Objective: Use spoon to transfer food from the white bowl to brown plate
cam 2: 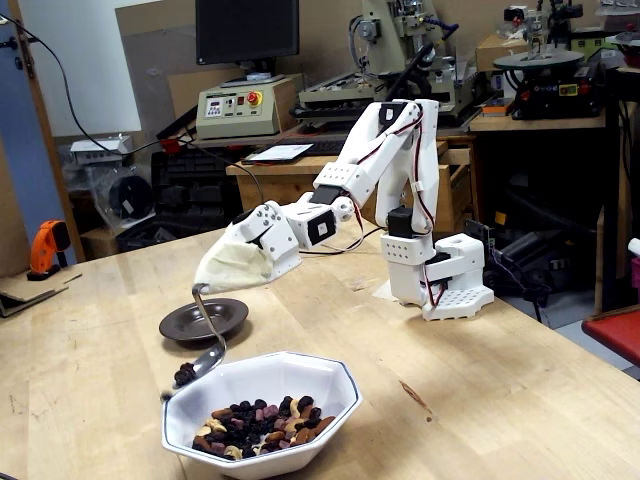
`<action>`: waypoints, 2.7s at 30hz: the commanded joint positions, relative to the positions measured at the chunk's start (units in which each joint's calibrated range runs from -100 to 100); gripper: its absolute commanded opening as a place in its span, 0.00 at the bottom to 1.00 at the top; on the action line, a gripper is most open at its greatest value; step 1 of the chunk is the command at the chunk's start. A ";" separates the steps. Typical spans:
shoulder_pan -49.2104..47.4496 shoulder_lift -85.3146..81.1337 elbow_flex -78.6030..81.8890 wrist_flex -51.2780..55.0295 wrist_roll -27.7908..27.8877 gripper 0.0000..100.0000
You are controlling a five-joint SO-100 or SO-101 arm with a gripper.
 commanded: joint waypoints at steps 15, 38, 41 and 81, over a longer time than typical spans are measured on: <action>6.14 -11.65 -0.62 -1.34 -0.05 0.05; 17.40 -19.35 -0.53 -1.26 -0.10 0.05; 19.48 -19.35 -0.53 -1.26 -0.10 0.05; 33.77 -44.69 23.45 2.14 -0.10 0.05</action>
